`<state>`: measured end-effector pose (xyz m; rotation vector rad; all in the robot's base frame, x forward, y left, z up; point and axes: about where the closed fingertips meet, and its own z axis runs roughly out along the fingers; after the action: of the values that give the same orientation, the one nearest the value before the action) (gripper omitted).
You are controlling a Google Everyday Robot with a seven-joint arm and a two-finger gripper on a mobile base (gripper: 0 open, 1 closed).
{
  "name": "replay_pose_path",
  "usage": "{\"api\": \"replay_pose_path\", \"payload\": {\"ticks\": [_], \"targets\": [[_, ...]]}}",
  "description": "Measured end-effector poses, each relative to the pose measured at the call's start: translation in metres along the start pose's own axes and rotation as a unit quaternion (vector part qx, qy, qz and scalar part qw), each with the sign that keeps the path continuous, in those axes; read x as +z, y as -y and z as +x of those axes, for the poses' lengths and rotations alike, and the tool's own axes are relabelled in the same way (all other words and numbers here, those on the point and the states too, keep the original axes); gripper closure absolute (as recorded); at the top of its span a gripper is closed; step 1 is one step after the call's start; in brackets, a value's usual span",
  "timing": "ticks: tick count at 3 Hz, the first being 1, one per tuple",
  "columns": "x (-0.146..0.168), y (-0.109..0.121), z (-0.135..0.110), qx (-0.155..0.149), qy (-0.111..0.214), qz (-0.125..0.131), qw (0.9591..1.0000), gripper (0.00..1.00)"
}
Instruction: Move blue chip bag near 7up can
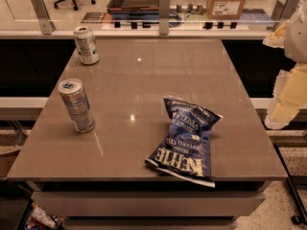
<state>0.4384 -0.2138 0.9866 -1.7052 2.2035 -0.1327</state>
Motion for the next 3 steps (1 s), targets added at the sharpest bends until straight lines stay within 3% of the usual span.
{"api": "replay_pose_path", "payload": {"ticks": [2,3], "targets": [[0.0001,0.0010,-0.0022,-0.018,0.004,0.003,0.9998,0.00],[0.0050,0.0011,-0.0067,-0.073,0.021,0.009,0.9971,0.00]]}}
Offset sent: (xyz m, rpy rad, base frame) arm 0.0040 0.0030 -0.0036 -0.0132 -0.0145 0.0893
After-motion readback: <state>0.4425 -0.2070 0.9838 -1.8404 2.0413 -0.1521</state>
